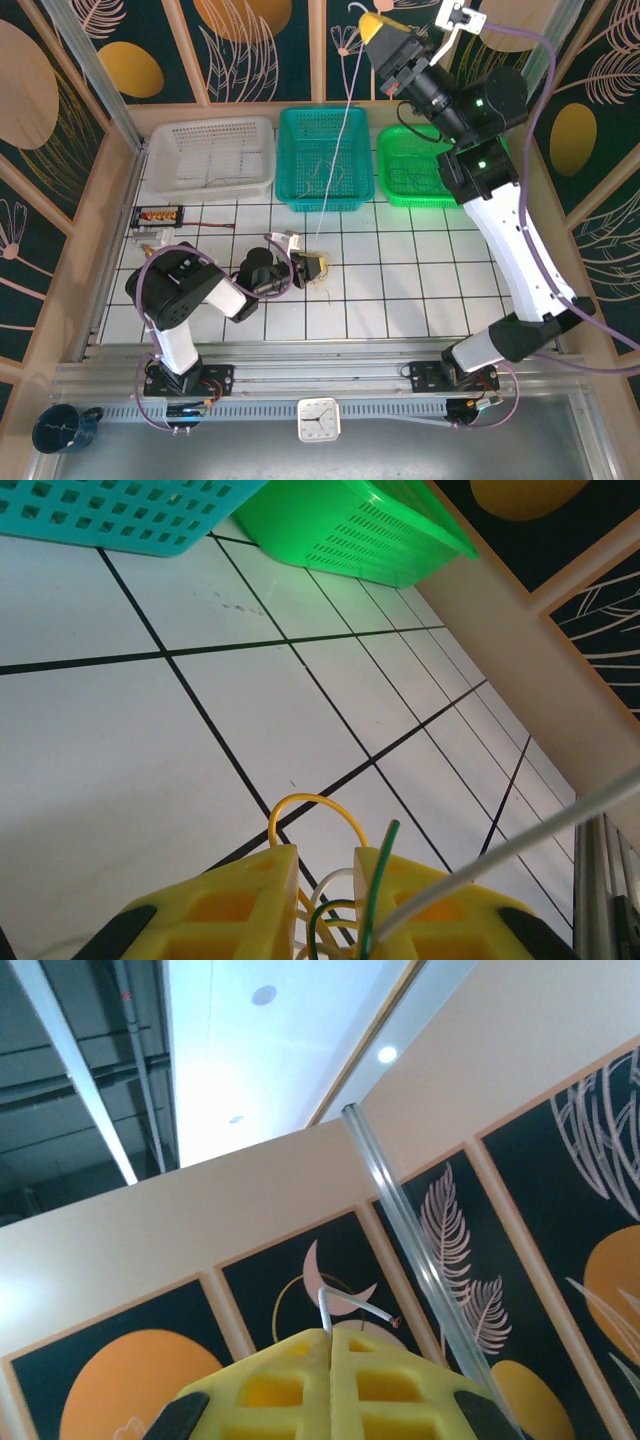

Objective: Untangle the cables

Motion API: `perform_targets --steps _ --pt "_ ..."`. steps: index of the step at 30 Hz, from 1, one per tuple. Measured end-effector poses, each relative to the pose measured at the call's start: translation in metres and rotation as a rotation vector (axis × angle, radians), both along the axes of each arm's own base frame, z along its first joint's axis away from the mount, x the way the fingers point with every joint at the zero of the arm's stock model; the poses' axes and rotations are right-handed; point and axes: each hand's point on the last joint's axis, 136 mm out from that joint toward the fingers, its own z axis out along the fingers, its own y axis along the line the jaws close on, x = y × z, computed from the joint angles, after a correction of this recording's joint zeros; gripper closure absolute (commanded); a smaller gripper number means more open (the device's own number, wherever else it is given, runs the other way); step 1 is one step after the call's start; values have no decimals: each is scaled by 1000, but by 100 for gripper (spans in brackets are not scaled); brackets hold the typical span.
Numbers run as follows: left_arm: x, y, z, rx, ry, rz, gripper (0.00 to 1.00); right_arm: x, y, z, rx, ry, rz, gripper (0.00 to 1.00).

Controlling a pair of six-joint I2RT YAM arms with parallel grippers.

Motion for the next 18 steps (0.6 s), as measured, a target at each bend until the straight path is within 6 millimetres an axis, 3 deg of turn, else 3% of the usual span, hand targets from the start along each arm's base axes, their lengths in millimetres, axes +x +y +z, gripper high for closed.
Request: perform_targets --steps 4,9,18 --pt "-1 1 -2 -10 1 2 78 15 -3 10 21 -3 -6 100" --pt "-4 4 -10 1 23 4 76 20 -6 23 51 -11 11 100" --pt "-10 8 -20 17 52 5 72 -2 -22 62 113 -107 20 100"
